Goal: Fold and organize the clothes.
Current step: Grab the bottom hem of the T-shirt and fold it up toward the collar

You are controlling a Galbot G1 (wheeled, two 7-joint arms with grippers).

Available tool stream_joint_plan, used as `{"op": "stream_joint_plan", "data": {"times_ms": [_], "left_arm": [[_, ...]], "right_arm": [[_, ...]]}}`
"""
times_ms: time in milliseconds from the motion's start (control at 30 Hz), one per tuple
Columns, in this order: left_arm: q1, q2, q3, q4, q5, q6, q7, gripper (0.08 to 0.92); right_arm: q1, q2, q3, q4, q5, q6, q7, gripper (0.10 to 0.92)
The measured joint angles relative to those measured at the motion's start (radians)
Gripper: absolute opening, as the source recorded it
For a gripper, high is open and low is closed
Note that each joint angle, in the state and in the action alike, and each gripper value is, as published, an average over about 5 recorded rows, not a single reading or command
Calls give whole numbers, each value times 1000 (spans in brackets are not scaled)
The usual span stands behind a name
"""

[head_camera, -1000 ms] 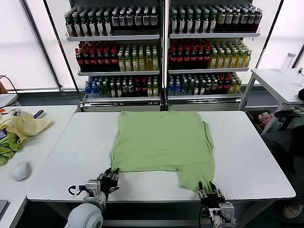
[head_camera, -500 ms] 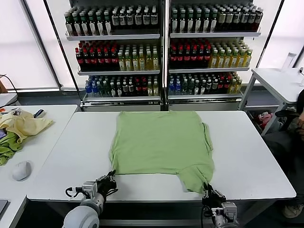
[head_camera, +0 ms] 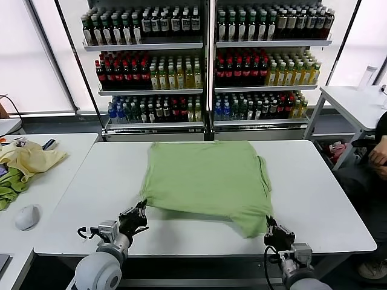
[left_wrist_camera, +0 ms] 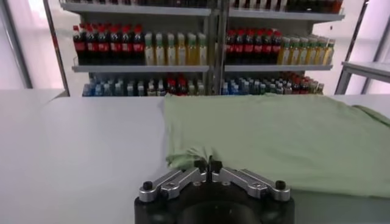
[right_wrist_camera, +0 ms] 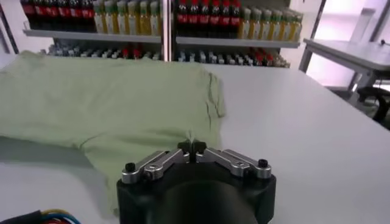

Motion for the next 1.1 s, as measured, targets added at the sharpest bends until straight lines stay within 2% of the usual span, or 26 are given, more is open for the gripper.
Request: {"op": "stream_joint_plan", "data": {"times_ms": [733, 900, 1100], "left_arm": [[-237, -15, 107, 246, 49, -24, -16, 88], [-269, -27, 128, 294, 75, -27, -14, 109], [-277, -31, 132, 315, 98, -32, -19, 265]], "right_arm": [[378, -16, -164, -305, -85, 17, -45, 128], [396, -5, -178, -337, -108, 10, -53, 231], [388, -6, -174, -344, -117, 2, -55, 403]]}}
